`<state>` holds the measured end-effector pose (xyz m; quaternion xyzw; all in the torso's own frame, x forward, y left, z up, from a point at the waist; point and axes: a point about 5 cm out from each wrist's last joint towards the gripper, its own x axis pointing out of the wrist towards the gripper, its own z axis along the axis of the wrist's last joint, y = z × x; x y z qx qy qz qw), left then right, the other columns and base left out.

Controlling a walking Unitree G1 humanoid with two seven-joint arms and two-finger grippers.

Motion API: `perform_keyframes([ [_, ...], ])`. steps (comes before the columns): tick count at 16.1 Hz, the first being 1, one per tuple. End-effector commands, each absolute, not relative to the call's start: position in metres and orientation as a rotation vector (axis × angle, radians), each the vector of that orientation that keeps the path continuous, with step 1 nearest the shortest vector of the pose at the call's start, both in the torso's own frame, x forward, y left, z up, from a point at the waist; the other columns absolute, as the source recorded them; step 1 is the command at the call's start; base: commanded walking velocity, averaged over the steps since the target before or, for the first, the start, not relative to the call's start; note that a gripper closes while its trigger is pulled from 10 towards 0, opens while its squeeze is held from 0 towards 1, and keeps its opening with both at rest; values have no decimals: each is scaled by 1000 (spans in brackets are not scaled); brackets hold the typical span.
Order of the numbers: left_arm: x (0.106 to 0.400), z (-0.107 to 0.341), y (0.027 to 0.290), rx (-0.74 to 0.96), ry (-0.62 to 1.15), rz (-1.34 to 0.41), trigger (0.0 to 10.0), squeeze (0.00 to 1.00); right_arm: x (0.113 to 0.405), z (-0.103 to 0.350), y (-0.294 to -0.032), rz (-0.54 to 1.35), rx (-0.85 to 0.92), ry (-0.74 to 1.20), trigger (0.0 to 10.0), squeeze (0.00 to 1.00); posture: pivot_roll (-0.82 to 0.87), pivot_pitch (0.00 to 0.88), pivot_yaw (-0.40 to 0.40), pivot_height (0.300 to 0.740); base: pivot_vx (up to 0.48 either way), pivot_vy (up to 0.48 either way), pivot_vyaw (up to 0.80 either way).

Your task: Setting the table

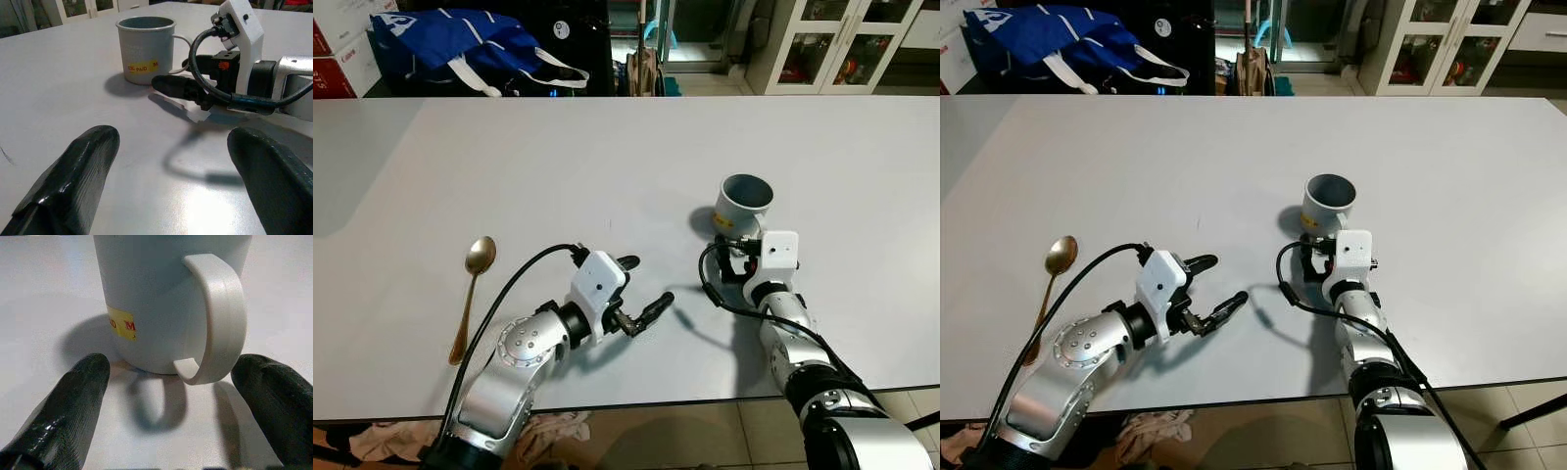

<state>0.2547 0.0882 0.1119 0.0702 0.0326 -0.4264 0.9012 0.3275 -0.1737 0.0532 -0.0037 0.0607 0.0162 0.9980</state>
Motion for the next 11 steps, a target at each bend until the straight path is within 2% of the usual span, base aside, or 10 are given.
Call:
perform_keyframes([
  [1,257,114,89,155,56,-873,10000,0,328,53,-175,18,9,120,10000,1000,45,37,0,740,0,0,0],
  [11,270,114,88,174,54,-839,10000,0,316,53,-181,32,2,58,10000,1000,1,0,-7,740,0,0,0],
])
